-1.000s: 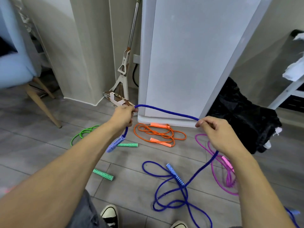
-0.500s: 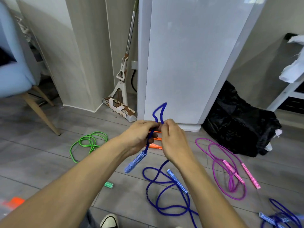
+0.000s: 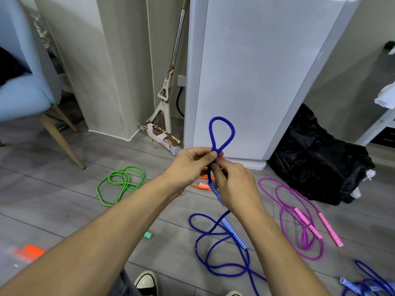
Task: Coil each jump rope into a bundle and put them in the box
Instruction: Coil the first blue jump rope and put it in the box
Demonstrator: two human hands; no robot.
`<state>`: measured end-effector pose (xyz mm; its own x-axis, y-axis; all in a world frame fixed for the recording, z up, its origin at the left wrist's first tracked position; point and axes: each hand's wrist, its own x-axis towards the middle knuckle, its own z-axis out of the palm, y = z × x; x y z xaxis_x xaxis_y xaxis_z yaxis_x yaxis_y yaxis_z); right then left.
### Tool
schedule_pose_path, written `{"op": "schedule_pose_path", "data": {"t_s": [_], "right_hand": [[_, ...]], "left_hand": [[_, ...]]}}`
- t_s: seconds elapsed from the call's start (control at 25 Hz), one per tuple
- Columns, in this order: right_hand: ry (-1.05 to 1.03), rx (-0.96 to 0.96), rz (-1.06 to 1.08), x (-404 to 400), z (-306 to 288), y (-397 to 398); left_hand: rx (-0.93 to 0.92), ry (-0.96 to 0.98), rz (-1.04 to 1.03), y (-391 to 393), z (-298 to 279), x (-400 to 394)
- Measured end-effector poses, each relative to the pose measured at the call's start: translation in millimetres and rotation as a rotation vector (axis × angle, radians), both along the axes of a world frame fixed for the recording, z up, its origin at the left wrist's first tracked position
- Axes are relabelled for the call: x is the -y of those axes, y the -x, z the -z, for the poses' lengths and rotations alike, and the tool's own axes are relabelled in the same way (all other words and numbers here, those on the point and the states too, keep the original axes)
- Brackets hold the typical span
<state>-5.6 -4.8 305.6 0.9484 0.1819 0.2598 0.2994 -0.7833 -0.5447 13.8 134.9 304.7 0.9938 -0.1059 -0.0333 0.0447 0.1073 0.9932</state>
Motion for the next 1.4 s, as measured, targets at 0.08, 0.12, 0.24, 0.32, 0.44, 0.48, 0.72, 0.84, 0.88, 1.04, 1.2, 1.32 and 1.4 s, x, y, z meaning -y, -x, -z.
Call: {"op": "schedule_pose_path", "data": {"t_s": [0.08, 0.12, 0.24, 0.32, 0.44, 0.48, 0.72, 0.84, 0.88, 1.04, 1.2, 1.32, 1.4], "right_hand": [[-0.055, 0.001, -0.026, -1.0, 0.1, 1.4], [-0.098, 0.001, -0.023, -2.2, -1.1, 1.9], [-0.156, -0.051, -0.045, 0.5, -3.3, 0.0], [-0.184, -0.230, -0.188, 10.7, -4.1, -0.3], [-0.285, -0.584, -0.274, 41.6, -6.8, -4.1], [-0.281, -0.652, -0.256, 53.2, -7.3, -5.6], [-0.144, -0.507, -0.149, 87.8, -14.0, -10.5], [-0.101, -0.298, -0.160, 75.3, -22.0, -10.0], [-0.098, -0.271, -0.183, 67.7, -23.3, -8.5], [-0.126, -0.185, -0.223, 38.2, -22.8, -0.8], [-0.249, -0.111, -0.105, 28.9, -21.2, 0.0], [-0.210, -0.082, -0.043, 29.7, -17.5, 0.3], [-0.212, -0.098, -0.037, 28.2, -15.4, 0.0]], "left_hand": [[0.093, -0.126, -0.010, -0.2, -1.0, -1.3], [0.126, -0.156, -0.037, 0.1, -2.1, -0.6], [0.114, 0.021, -0.169, -4.6, -10.5, -4.6], [0.025, 0.321, -0.258, -17.3, -11.2, -16.8], [-0.129, 0.703, -0.383, -33.6, -8.6, -40.7], [-0.144, 0.720, -0.426, -37.6, -6.6, -49.1], [-0.159, 0.552, -0.494, -44.2, -6.2, -77.4], [-0.211, 0.372, -0.267, -32.6, -10.0, -54.3], [-0.197, 0.282, -0.194, -26.9, -11.3, -45.4], [-0.011, -0.198, 0.010, -7.5, -9.0, -17.3], [0.145, -0.380, 0.107, 6.2, -11.3, 1.8], [0.187, -0.535, 0.171, 7.4, -13.3, 4.7], [0.171, -0.607, 0.229, 7.0, -12.9, -0.9]]}}
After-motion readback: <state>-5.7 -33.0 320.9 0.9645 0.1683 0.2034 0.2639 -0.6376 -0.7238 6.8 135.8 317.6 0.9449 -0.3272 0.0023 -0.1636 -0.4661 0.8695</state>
